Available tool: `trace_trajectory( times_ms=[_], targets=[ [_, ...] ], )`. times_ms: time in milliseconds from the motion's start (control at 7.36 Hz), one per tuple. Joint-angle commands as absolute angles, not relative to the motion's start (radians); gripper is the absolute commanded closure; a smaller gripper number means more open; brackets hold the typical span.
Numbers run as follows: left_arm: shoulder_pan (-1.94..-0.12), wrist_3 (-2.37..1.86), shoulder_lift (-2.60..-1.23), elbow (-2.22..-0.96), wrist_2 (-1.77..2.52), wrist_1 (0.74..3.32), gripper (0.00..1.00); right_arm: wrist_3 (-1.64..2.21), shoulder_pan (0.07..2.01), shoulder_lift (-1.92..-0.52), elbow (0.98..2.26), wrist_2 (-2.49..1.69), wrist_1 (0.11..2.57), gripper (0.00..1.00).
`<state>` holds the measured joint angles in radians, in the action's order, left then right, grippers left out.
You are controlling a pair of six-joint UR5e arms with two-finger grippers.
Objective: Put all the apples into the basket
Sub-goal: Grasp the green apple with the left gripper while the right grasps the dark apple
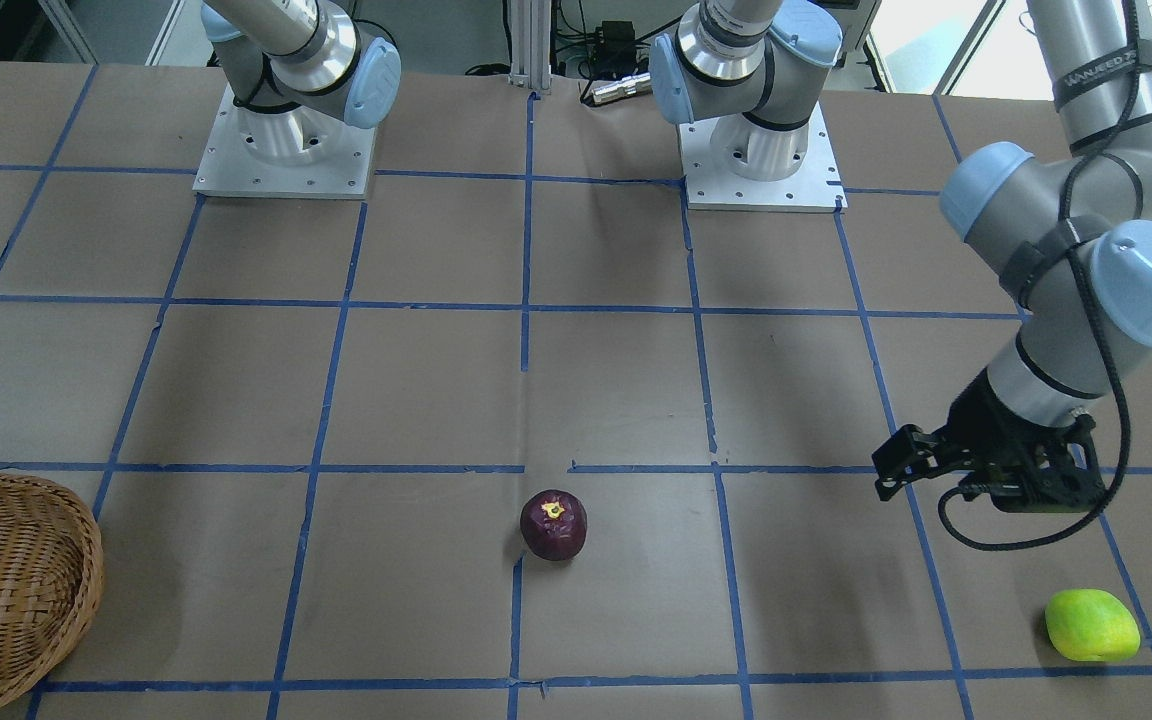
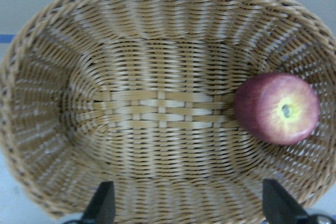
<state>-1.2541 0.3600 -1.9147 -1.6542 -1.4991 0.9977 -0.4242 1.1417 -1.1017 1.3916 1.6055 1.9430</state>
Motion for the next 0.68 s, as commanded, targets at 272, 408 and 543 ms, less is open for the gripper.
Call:
trace_trajectory(
  times_ms=[272,408,543],
  targets=[
    [-1.175,0.541,-2.199,-1.308,-1.632,1.011,0.00,0.124,1.522,-1.189,1.402,1.545,1.770,0.00],
    [-1.142,0.546,-2.238,-1.271,-1.634,1.012,0.00,0.364,1.631,-1.171,1.402,1.531,1.784,0.00],
    [-1.111,0.543,-2.262,-1.261,-1.632,1.028,0.00,0.517,1.723,-1.152,1.399,1.516,1.819,0.00]
  ],
)
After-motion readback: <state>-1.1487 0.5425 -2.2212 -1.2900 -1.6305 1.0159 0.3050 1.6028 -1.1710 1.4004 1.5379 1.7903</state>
